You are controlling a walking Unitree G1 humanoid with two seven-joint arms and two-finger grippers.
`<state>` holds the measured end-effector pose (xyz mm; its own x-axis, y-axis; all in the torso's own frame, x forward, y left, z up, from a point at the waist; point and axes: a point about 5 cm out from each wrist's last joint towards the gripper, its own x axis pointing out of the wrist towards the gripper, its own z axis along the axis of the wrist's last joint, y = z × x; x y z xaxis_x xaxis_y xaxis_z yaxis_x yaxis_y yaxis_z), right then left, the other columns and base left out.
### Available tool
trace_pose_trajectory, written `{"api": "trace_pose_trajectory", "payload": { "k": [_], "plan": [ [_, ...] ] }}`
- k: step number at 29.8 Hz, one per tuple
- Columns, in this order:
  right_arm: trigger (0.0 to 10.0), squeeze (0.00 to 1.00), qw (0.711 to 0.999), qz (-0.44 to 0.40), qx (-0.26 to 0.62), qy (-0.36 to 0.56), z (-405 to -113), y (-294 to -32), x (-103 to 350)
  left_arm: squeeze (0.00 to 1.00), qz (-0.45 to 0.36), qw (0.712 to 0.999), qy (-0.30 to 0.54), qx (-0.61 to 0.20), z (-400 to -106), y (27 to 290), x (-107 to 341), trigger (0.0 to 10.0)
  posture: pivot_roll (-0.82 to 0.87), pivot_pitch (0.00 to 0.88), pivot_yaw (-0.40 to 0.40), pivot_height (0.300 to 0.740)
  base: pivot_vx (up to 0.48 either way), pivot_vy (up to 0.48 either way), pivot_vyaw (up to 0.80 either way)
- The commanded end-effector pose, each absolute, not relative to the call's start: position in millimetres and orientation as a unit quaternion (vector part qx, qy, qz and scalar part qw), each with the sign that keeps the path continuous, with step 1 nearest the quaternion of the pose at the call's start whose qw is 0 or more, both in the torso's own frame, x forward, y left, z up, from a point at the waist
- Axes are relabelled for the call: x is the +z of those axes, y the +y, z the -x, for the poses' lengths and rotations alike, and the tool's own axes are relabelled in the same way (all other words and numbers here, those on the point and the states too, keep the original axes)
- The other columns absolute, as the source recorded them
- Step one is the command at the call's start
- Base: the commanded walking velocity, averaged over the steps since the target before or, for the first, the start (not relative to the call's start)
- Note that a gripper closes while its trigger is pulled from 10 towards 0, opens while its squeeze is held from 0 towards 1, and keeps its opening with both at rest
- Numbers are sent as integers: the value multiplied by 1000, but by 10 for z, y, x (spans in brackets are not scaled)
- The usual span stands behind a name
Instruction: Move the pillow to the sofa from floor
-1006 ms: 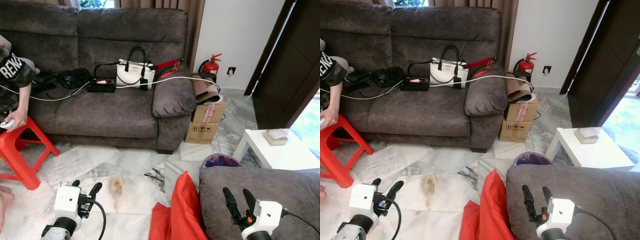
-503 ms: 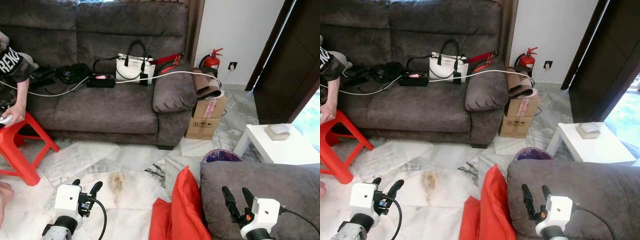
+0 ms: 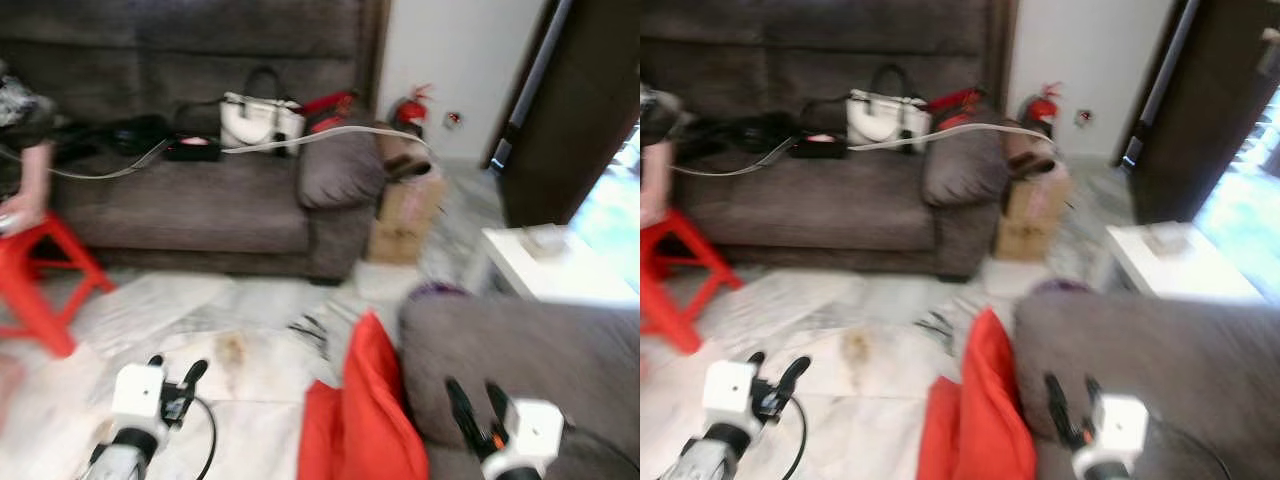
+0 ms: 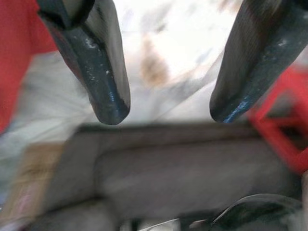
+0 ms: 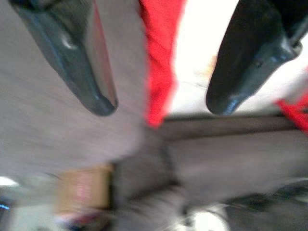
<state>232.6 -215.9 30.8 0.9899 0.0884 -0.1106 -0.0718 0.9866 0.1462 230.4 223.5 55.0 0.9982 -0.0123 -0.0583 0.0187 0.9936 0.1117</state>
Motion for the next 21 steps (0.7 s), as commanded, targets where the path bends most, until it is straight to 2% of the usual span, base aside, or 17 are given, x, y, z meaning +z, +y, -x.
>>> {"api": "trace_pose_trajectory", "payload": {
  "k": [1,13,21],
  "plan": [
    [10000,0,994,-77,43,68,-2283,-2115,259,0,-54,997,49,-4,-2253,2264,480,10000,108,91,-17,650,0,0,0],
    [10000,0,993,-73,45,79,-2306,-2107,241,0,-54,997,51,-3,-2248,2265,477,10000,112,93,-16,650,0,0,0],
    [10000,0,993,-76,48,76,-2309,-2091,232,0,-57,997,55,-6,-2239,2263,463,10000,112,93,-15,635,0,0,0]
  ]
}}
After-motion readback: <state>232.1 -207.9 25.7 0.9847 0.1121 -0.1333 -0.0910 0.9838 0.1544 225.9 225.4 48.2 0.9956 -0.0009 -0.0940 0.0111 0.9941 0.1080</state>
